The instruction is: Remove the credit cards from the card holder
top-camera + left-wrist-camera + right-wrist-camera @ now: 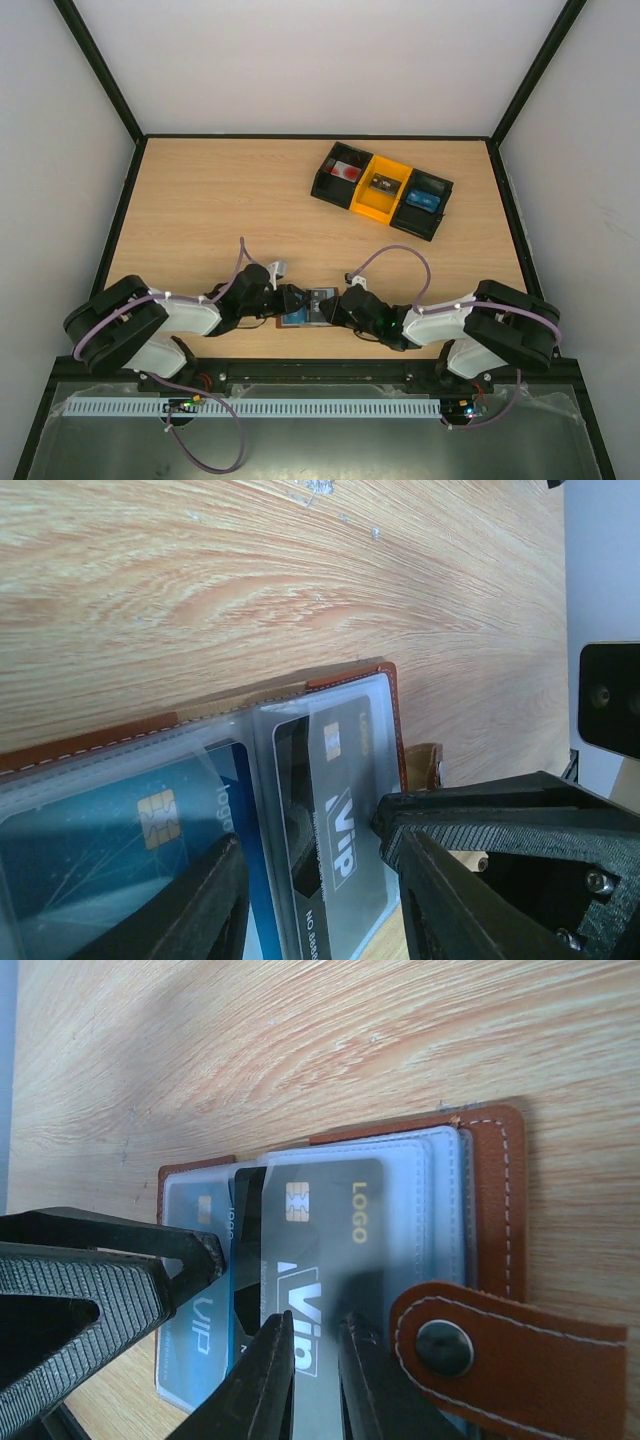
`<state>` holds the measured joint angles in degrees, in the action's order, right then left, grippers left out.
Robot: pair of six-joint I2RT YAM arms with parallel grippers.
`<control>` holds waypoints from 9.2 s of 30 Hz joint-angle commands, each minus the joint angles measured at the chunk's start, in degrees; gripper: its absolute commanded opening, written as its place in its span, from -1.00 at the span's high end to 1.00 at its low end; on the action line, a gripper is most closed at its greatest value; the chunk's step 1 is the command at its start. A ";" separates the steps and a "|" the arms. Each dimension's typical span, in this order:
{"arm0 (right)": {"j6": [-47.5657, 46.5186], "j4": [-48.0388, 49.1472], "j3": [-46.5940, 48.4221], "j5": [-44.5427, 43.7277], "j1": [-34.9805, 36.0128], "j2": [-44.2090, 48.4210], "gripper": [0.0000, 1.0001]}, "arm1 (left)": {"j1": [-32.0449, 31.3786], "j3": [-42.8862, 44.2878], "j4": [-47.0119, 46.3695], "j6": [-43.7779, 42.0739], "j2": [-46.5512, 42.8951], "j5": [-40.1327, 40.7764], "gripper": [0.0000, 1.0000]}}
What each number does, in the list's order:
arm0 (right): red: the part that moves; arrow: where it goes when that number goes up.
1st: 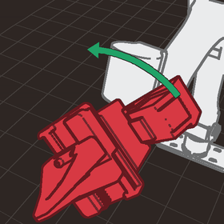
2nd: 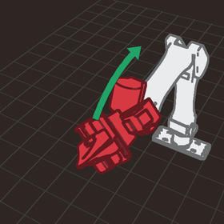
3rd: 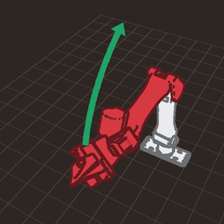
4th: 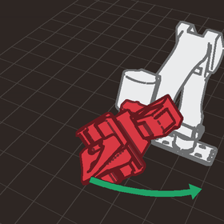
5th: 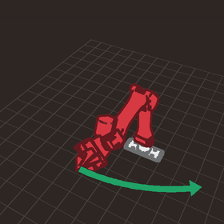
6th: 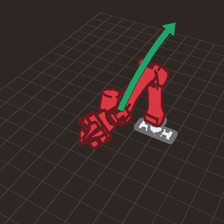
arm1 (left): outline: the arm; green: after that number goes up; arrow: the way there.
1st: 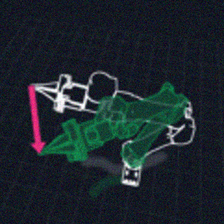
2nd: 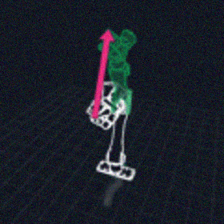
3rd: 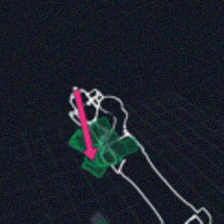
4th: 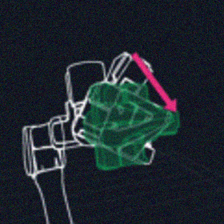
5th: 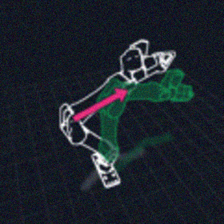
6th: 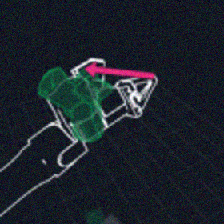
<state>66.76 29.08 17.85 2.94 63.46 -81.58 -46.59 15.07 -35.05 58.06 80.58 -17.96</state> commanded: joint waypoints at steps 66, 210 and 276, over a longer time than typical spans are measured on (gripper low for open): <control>-0.58 -2.45 1.33 -3.99 0.48 -5.27 0.73 | 1.06 0.84 2.04 -2.29 0.43 0.45 0.89; 11.24 39.02 -8.76 3.98 3.60 14.60 0.96 | 4.31 -5.74 7.62 10.76 -47.77 6.98 0.95; -25.39 -28.79 51.36 13.79 -52.52 -24.86 0.96 | 4.57 5.01 44.53 -5.72 -53.13 15.22 -1.00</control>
<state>41.43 1.96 65.65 15.92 11.31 -104.42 -42.41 20.73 9.80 52.71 27.57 -2.33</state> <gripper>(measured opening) 0.022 0.998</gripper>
